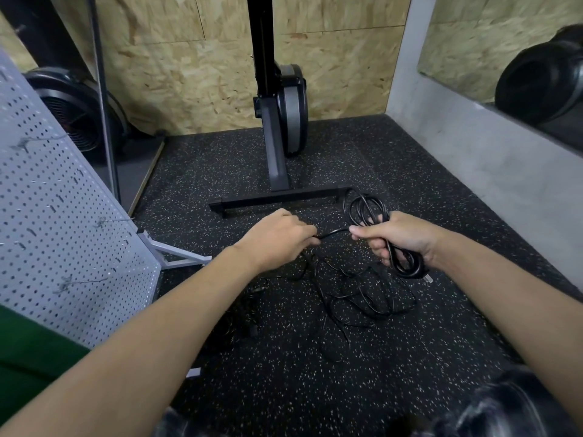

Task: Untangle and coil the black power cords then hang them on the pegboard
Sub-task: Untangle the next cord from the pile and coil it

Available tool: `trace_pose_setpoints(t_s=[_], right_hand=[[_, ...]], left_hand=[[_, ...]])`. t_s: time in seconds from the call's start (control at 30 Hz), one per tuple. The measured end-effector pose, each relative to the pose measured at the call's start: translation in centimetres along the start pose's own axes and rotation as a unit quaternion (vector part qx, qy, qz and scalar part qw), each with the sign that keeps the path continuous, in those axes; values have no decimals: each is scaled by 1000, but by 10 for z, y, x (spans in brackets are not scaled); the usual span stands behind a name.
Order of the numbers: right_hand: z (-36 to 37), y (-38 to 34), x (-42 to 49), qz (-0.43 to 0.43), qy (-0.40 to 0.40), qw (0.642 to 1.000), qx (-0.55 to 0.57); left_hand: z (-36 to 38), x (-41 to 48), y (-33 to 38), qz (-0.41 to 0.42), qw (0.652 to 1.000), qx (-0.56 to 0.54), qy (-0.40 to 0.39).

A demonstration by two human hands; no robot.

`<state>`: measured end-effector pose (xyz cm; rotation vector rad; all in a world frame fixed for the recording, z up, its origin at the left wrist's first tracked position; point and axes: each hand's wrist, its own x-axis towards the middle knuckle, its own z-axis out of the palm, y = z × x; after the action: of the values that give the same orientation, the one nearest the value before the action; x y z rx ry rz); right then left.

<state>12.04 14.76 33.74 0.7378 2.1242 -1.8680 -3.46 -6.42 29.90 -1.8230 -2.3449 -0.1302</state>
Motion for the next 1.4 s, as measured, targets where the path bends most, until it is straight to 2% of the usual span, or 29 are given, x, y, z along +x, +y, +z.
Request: trace_pose_setpoints(t_s=[0.13,0.27,0.47,0.57,0.63,0.67,0.83,0.93,1.07,1.13,1.23,1.4], right_hand=[[10,4,0,-2,-9,1000,13],[20,2,-5,29,-67,997,-34],[28,3,-5,29,-89,996,-9],[27,-1,-5,-24,-77,996,48],[25,-4,-4,-65,-50,994,79],[24,-5,-4,-82,-36,992,92],[24,-4,-4,-143,-22,978,149],[24,-5,-4,-163,-7,971,174],[23,-3,-3,-158,61,971,168],[26,-1,-3,-144,65,977,146],[33,0,-4,-130,49,983,123],[40,0,-4,-133,51,985,101]], left_hand=[[7,1,10,-88,977,-182,63],[-2,9,21,-116,953,-236,152],[-17,13,33,-109,936,-296,158],[-27,14,41,-161,891,-394,155],[-28,14,38,-206,857,-458,116],[-26,14,36,-215,852,-467,97],[-8,5,34,-171,892,-419,-18],[5,-1,25,-179,885,-426,-61],[5,1,28,-183,895,-407,11],[-2,5,41,-163,899,-401,59],[-8,12,55,-161,879,-437,100],[-15,14,62,-156,866,-473,48]])
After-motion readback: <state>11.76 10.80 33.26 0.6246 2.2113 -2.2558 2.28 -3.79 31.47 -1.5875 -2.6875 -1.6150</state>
